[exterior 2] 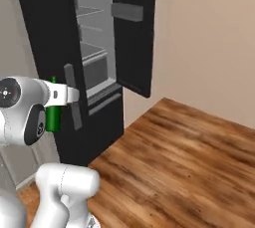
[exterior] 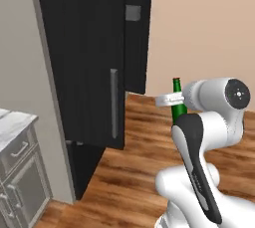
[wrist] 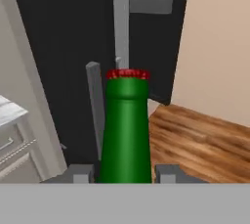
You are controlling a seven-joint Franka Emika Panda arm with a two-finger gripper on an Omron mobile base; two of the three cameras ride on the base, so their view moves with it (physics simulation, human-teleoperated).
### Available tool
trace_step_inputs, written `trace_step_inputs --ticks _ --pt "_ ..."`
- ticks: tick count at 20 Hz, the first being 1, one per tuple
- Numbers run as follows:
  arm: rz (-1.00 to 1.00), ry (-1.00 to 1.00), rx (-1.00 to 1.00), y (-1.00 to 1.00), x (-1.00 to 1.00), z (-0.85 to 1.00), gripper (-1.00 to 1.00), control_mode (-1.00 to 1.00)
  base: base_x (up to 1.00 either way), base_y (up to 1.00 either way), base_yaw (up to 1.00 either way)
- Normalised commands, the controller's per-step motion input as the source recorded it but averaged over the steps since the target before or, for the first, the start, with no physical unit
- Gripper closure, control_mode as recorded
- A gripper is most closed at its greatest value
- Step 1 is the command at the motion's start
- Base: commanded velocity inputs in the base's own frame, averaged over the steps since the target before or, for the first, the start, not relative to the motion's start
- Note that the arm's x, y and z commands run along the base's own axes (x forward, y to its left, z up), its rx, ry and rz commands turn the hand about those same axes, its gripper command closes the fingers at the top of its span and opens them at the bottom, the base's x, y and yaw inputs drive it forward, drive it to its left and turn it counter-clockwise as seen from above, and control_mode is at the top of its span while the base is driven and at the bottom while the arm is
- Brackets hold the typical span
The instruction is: Place the beer and liquor on the top shelf of the fridge to keep them out of children's reach, and place the lime on lower shelves for easy access.
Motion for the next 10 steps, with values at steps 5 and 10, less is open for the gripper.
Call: trace_step_inputs --ticks 5,10 --pt "0.0 0.0 0.0 0.0 0.0 0.0 1.0 1.0 0.4 -0.41 -0.59" --pt "0.0 0.0 0.0 0.0 0.0 0.0 1.0 1.0 0.43 -0.24 -0.53"
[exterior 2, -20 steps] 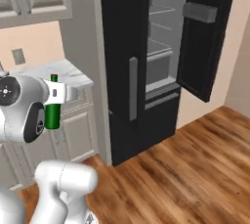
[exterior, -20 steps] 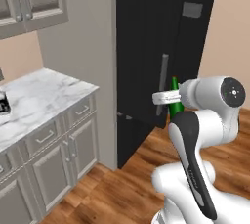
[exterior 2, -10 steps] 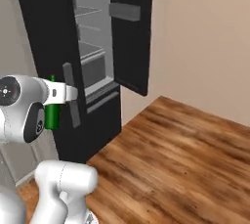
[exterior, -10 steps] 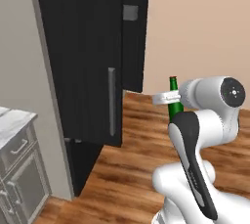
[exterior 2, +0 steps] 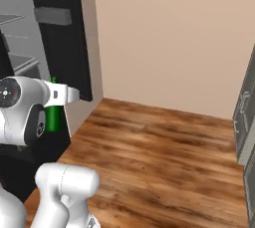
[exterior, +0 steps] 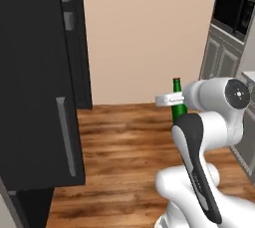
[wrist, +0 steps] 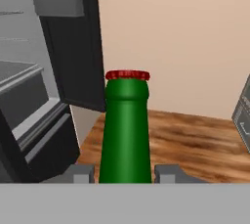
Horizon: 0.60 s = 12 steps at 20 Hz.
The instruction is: Place the beer and liquor on the top shelf of the fridge to keep them out of children's reach, and place the lime on lower shelves for easy access.
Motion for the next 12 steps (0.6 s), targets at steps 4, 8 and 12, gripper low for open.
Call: trace_step_inputs --ticks 4,8,12 --pt "0.0 0.0 0.0 0.0 0.0 0.0 1.0 1.0 0.59 -0.03 -0.28" --pt "0.0 0.0 0.0 0.0 0.0 0.0 1.0 1.0 0.77 -0.04 0.0" --pt "0.0 0.0 0.0 0.0 0.0 0.0 1.0 1.0 0.75 -0.18 0.24"
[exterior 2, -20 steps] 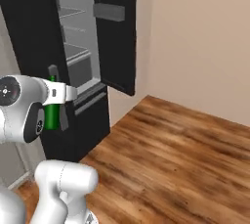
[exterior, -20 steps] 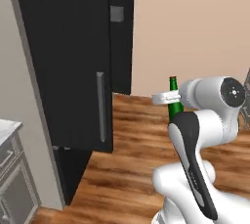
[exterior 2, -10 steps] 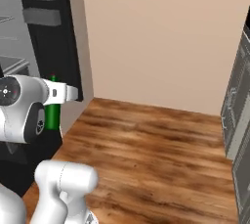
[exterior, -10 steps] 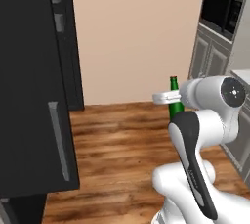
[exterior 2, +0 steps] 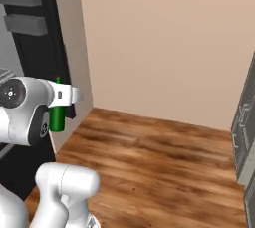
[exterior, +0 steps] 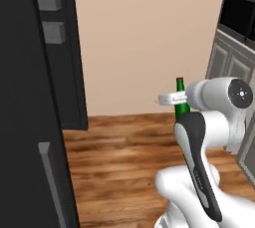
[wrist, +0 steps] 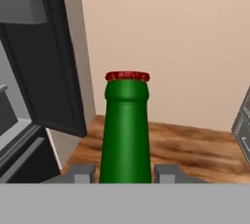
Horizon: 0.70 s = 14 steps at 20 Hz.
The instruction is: Place the beer and liquor on the top shelf of the fridge to keep them out of children's reach, and place the lime on lower shelves for easy access.
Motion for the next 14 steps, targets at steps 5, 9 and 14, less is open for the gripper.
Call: trace_step_inputs --ticks 5,9,14 --pt "0.0 0.0 0.0 0.0 0.0 0.0 1.0 1.0 0.51 -0.23 0.48" --pt "0.0 0.0 0.0 0.0 0.0 0.0 1.0 1.0 0.48 -0.25 0.66" --pt "0.0 0.0 0.0 0.0 0.0 0.0 1.0 1.0 0.59 -0.29 0.72"
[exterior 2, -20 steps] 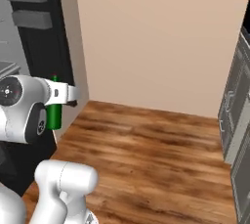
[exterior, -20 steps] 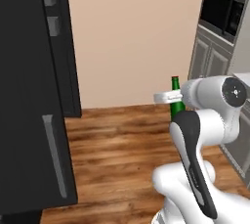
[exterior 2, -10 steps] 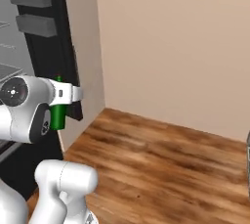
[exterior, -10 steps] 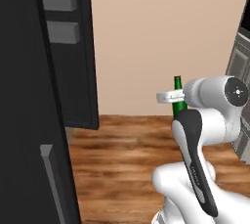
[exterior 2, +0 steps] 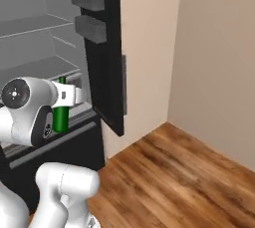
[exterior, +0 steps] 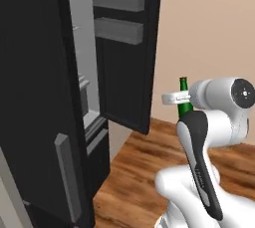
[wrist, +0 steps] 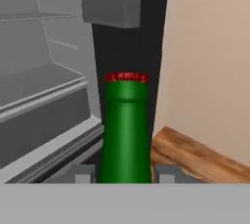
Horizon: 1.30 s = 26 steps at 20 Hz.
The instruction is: Place the beer and liquor on the top shelf of the fridge to keep them out of children's reach, and place the lime on lower shelves for easy access.
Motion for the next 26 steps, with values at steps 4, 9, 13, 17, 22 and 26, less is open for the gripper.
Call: trace_step_inputs --ticks 4,9,13,17,22,26 --pt "0.0 0.0 0.0 0.0 0.0 0.0 1.0 1.0 0.56 -0.43 0.68" --pt "0.0 0.0 0.0 0.0 0.0 0.0 1.0 1.0 0.43 -0.53 0.64" --pt "0.0 0.0 0.0 0.0 0.0 0.0 1.0 1.0 0.31 -0.28 0.59" --pt "0.0 0.0 0.0 0.0 0.0 0.0 1.0 1.0 0.41 -0.09 0.54" --pt "0.0 0.0 0.0 0.0 0.0 0.0 1.0 1.0 0.58 -0.19 0.36" --pt "0.0 0.0 0.0 0.0 0.0 0.0 1.0 1.0 0.53 -0.43 0.17"
